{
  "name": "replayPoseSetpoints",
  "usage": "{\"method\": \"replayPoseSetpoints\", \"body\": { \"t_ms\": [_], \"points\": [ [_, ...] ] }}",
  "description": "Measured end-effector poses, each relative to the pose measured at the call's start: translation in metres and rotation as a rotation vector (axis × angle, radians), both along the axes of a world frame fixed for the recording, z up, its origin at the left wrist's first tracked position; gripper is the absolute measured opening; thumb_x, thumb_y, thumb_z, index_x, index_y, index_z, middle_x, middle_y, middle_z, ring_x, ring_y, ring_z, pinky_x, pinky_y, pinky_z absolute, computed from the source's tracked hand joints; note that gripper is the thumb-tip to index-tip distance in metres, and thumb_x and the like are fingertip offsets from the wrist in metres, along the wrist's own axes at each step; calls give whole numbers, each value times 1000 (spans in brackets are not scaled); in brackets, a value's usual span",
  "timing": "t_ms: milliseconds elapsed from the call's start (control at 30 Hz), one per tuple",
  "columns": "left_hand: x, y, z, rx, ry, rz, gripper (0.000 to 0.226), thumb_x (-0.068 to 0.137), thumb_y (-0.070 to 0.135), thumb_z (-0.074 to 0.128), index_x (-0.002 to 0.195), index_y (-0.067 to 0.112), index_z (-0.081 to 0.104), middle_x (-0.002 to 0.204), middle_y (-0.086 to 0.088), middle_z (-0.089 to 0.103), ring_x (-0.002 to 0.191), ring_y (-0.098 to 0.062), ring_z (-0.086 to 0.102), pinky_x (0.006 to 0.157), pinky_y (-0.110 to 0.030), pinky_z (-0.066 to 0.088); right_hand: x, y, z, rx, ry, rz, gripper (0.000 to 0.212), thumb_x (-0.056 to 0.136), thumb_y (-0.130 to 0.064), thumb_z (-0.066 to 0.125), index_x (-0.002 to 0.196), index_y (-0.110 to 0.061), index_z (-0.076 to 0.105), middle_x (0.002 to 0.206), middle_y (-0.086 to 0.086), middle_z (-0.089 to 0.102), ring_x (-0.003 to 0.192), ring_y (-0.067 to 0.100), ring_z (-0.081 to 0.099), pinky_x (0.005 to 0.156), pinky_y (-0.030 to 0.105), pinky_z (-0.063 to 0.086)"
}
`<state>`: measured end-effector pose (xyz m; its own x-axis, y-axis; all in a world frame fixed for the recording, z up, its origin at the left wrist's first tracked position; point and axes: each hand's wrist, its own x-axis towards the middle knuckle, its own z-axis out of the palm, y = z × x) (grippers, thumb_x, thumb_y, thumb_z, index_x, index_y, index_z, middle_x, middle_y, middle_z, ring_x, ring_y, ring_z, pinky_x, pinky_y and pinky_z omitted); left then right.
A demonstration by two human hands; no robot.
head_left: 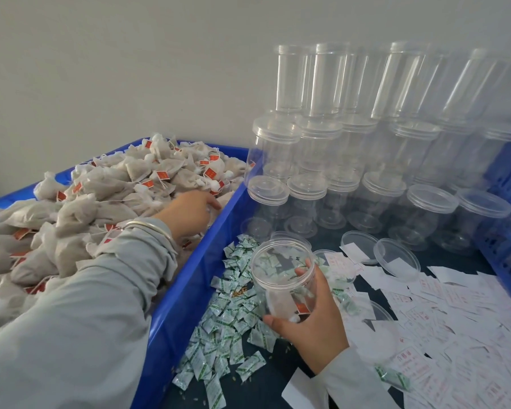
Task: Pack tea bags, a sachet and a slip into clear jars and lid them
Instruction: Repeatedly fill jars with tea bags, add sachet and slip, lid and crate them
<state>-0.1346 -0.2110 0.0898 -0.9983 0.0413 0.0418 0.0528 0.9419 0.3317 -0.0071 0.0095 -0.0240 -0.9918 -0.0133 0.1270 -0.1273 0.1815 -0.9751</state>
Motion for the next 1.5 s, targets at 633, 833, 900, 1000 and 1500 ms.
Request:
{"method": "replayPoseSetpoints", "body": {
  "t_ms": [633, 833, 900, 1000, 1500],
  "points": [
    [-5, 6, -17, 266, -143, -63, 36, 98, 7, 42, 131, 10, 55, 130, -11, 59, 114, -27, 56, 95, -32, 43, -1, -1, -3, 29, 31, 9, 109, 54, -20, 92, 141, -37, 29, 139, -12, 43, 127, 8, 41, 94, 19, 41],
    [-9, 3, -18, 437, -183, -20, 40, 96, 1, 43, 134, 10, 53, 126, -14, 60, 110, -31, 59, 96, -43, 48, -1, -2, -2, 31, 30, 15, 109, 54, -18, 92, 140, -37, 29, 137, -11, 45, 124, 7, 45, 96, 22, 43],
    [-10, 3, -18, 445, -190, -15, 40, 98, 5, 41, 136, 12, 50, 126, -14, 60, 109, -31, 60, 94, -41, 49, -1, -1, -2, 29, 33, 12, 106, 54, -17, 92, 138, -40, 30, 137, -12, 45, 122, 4, 45, 92, 14, 42],
    [-14, 4, -22, 536, -194, 33, 40, 98, 3, 37, 135, 11, 50, 120, -14, 62, 96, -29, 63, 80, -37, 51, 0, -1, -1, 31, 33, 12, 104, 54, -18, 92, 135, -43, 30, 136, -13, 45, 119, -1, 46, 91, 13, 43],
    [3, 4, 25, 1484, 55, 29, 19, 91, -4, 54, 105, 6, 61, 111, -13, 65, 101, -24, 66, 85, -37, 56, 0, -1, -1, 10, 2, 25, 111, 55, -13, 91, 143, -36, 27, 139, -9, 44, 118, 2, 48, 88, 14, 46]
  ]
}}
